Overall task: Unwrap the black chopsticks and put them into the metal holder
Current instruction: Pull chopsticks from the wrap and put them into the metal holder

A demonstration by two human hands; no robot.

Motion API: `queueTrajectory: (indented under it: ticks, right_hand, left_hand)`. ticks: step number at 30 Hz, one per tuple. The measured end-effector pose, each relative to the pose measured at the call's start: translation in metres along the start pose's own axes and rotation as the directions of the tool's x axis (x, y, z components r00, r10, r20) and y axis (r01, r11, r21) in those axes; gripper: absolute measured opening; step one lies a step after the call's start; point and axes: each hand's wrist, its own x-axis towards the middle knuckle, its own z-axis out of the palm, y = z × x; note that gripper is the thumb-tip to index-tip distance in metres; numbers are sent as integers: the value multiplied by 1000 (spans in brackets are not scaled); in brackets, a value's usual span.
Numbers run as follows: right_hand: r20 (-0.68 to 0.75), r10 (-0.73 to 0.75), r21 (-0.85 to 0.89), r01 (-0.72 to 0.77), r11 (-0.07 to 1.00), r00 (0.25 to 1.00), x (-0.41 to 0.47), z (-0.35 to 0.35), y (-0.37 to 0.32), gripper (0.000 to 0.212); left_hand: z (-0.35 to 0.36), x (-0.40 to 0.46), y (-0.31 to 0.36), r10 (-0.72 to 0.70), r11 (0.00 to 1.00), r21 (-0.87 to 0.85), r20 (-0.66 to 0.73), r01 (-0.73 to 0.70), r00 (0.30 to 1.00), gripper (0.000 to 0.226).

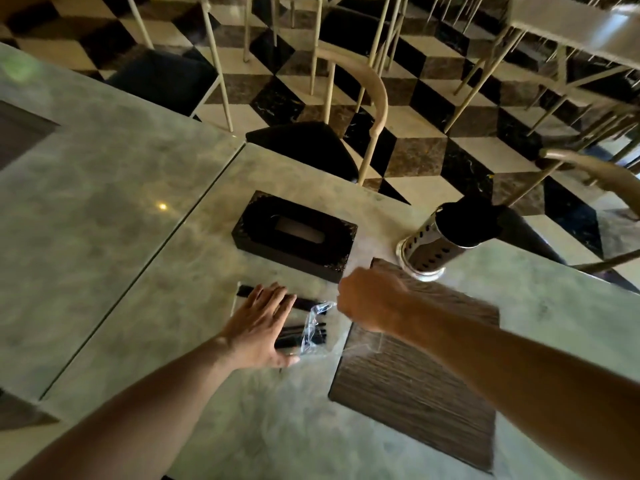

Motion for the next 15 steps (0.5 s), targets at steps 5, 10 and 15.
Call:
queueTrajectory:
  ticks: [5,10,15]
  right_hand:
    - [107,-117,45,112,993,987,12,85,-22,29]
    - [-118,-147,15,150,989,982,13,124,-28,45]
    - [-226,-135,119,164,979,965,13,135,-35,50]
  left_hand:
    - [33,5,0,-100,992,-77,60,105,993,134]
    - [47,7,-4,-87,989,-118,1,87,996,128]
    - [52,5,-3,-73,989,-139,-129,55,989,115]
